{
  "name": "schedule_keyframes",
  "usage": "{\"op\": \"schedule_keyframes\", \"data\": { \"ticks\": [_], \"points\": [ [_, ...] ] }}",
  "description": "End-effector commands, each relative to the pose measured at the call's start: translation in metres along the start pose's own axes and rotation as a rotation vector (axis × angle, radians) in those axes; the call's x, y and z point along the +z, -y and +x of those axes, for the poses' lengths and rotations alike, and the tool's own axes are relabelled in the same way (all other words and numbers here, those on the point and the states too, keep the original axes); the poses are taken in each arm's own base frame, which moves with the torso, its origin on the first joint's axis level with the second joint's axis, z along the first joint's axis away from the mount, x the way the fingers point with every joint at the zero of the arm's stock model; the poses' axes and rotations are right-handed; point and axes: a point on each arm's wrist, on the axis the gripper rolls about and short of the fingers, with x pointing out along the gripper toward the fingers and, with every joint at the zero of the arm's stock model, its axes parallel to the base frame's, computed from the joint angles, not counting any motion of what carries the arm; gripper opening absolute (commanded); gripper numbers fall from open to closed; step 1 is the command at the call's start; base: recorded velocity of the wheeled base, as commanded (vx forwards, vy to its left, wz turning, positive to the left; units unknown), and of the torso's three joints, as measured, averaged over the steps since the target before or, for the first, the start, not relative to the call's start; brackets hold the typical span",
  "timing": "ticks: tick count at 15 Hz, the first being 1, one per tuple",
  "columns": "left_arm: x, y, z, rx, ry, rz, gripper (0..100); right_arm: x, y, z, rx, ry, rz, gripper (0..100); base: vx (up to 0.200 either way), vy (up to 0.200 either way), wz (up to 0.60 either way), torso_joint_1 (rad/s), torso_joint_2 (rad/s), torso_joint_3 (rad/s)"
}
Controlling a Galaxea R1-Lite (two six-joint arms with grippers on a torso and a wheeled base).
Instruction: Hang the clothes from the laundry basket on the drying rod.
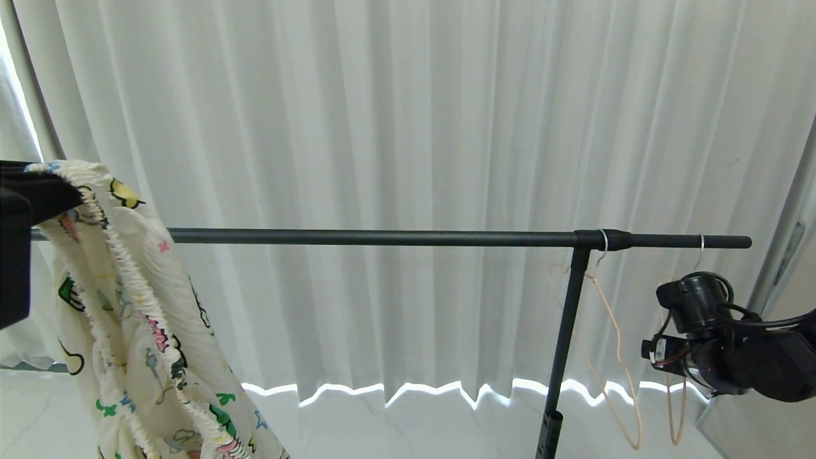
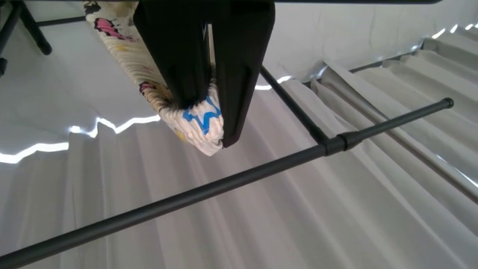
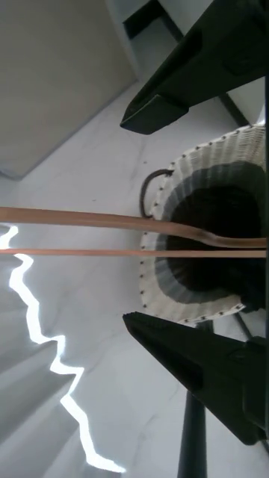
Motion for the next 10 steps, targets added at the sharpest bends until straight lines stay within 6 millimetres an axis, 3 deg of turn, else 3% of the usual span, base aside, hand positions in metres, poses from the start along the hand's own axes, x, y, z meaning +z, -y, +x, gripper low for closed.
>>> {"op": "schedule_keyframes", "data": {
  "ticks": [1, 3, 4, 10],
  "points": [
    [0.0004, 0.002, 0.0012, 0.001, -0.003, 0.005, 0, -0.0048, -0.0017, 0.005, -0.01, -0.021, -0.011, 100, 0.0, 0.0, 0.0, 0.0, 0.0, 0.0],
    [0.0006, 0.003, 0.0017, 0.001, -0.005, 0.008, 0, -0.0072, -0.0052, 0.0022, -0.009, -0.019, -0.008, 100, 0.0, 0.0, 0.0, 0.0, 0.0, 0.0],
    [0.0007, 0.0035, 0.002, 0.001, -0.006, 0.009, 0, -0.0077, -0.0052, 0.0029, -0.019, -0.016, -0.006, 0, 0.0, 0.0, 0.0, 0.0, 0.0, 0.0],
    [0.0014, 0.0024, 0.0013, 0.001, -0.002, 0.006, 0, -0.0108, -0.008, -0.0004, -0.054, -0.004, -0.029, 0, 0.0, 0.0, 0.0, 0.0, 0.0, 0.0]
  ]
}}
